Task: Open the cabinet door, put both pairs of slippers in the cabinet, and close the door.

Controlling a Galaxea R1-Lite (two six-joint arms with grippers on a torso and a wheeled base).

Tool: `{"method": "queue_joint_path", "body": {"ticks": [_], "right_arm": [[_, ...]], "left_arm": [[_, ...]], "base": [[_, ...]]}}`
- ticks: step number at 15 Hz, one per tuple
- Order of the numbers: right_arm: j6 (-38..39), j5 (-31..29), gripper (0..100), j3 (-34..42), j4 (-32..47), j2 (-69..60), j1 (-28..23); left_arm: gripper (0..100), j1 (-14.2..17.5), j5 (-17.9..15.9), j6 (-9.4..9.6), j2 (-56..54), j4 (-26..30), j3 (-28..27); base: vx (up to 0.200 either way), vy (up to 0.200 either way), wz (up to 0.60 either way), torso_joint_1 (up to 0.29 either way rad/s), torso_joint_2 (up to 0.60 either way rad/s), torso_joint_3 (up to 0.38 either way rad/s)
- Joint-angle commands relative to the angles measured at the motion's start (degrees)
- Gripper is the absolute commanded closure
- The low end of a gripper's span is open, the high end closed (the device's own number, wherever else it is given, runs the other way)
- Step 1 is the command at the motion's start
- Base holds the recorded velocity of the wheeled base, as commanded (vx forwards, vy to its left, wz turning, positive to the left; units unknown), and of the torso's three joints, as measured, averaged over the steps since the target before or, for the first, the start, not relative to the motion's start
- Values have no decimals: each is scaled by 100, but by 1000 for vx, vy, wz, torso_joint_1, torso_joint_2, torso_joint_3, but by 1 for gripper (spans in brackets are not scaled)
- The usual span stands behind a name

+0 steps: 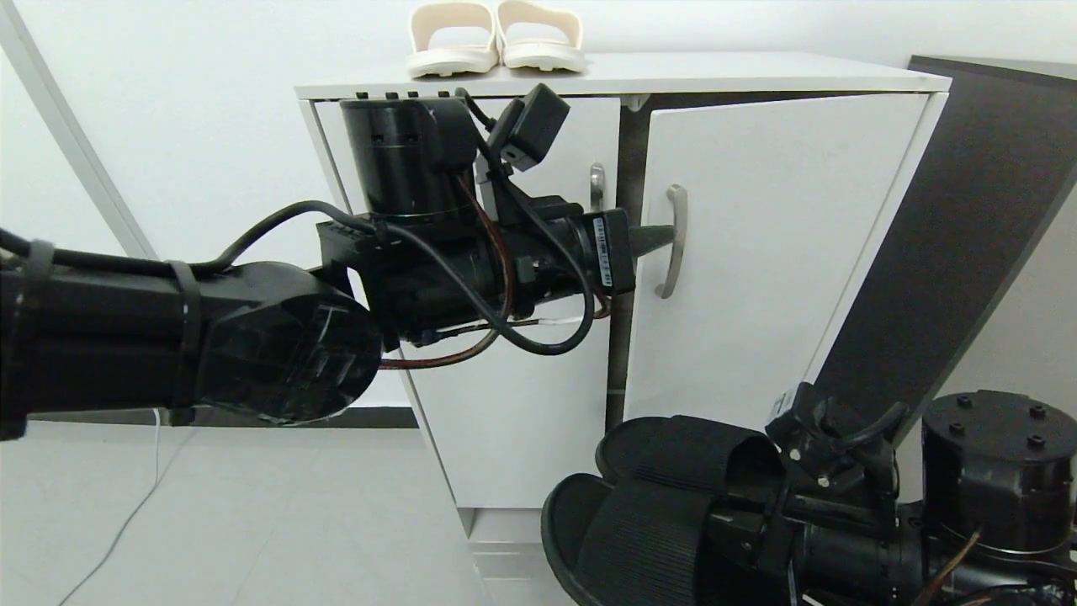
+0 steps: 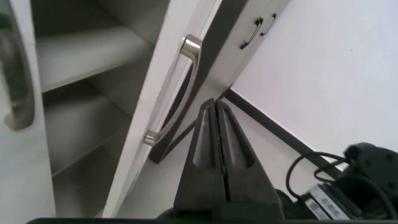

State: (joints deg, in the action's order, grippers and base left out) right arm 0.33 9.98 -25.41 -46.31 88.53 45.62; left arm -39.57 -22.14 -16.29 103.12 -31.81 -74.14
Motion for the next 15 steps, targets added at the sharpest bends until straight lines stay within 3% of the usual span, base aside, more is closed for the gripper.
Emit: {"method": "queue_joint_path", "body": {"ticks": [1,5,7,13,15], "right_arm": [[2,4,100,18,-1,-37,44],[2,-5,100,18,26,-37,176],[11,-5,100,27,78,-37,255],[11,-5,100,97,245,-64,413],[11,-5,100,106,245,-64,413]], "left_arm": [[100,20,-1,-6,-301,-107,242],[100,538,-80,-68,-11,-142,49],[100,547,-80,-173,252,-151,-206],[100,547,-80,-191,1087,-107,-1260],[100,538,-71,-375,1228,-98,-1515]], "base": [[0,0,0,0,0,0],[0,0,0,0,0,0],[0,0,0,0,0,0],[0,0,0,0,0,0],[0,0,0,0,0,0]]}}
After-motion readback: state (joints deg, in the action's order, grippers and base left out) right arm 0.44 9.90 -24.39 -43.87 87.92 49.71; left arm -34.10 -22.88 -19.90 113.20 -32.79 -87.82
